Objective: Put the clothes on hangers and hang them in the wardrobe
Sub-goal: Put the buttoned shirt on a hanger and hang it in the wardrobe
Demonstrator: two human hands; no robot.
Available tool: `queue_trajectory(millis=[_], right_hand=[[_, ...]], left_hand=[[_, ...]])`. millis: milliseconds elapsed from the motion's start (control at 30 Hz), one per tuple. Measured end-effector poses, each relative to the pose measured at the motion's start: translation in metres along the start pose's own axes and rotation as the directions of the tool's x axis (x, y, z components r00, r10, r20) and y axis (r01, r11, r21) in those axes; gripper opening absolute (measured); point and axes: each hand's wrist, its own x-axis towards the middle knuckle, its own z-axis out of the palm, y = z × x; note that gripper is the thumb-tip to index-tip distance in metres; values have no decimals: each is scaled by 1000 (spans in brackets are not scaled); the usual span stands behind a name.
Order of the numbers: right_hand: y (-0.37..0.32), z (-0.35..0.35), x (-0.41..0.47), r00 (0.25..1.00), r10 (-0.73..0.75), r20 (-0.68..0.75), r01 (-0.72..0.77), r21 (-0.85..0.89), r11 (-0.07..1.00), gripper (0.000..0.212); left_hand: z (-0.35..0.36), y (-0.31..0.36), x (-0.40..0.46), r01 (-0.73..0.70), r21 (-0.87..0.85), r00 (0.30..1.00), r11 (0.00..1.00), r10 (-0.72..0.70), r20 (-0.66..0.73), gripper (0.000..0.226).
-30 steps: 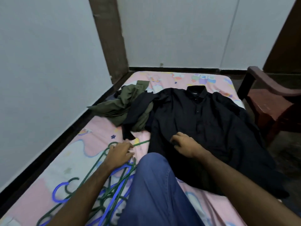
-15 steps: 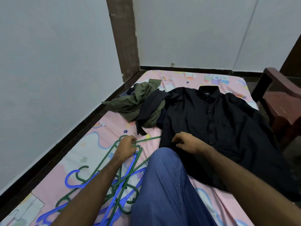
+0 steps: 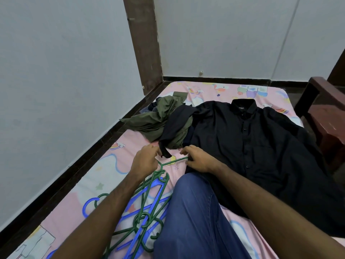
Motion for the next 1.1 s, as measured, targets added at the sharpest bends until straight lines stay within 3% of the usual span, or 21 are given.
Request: queue_trajectory(millis=[100,200,367,500,600,700,800,900,967,1100], right_hand=[[5,6,3,999,31,36,-30,-27,999,39],[11,11,5,997,36,71,-33,-46,998,40],[12,15,10,992,55,115,-39,-137,990,52],[3,22,21,993,36,115,-19,-149,989,60],[-4,23,32,996,53,71,-50,-40,998,52],[-17,11,41,999,44,9,-45,160,986,22],[-38,-12,43,998,34,-52,1,561,828,19],[-51,-46,33,989,14,-144,104,778,619,18],[-53,-79,18,980,39,-193,137,812,567,20],[-13,-142,-26,920,206,-334,115,732,671,31]], left_hand=[[12,-10,-11,109,344,969,933,-177,172,39],[27,-17,-27,141,352,929,925,-247,277,34],[21,-15,-32,-5,277,987,961,-40,157,9],[-2,-11,-18,-189,280,980,941,200,-12,9],[-32,-2,-3,-200,260,974,945,221,-54,6],[-67,12,13,-262,327,944,908,311,-108,18],[-107,33,36,-304,398,894,866,404,-194,15],[-127,56,62,-354,361,847,863,459,-267,21],[-123,77,76,-413,232,824,881,470,-318,29],[-86,136,93,-485,117,766,867,485,-421,42]])
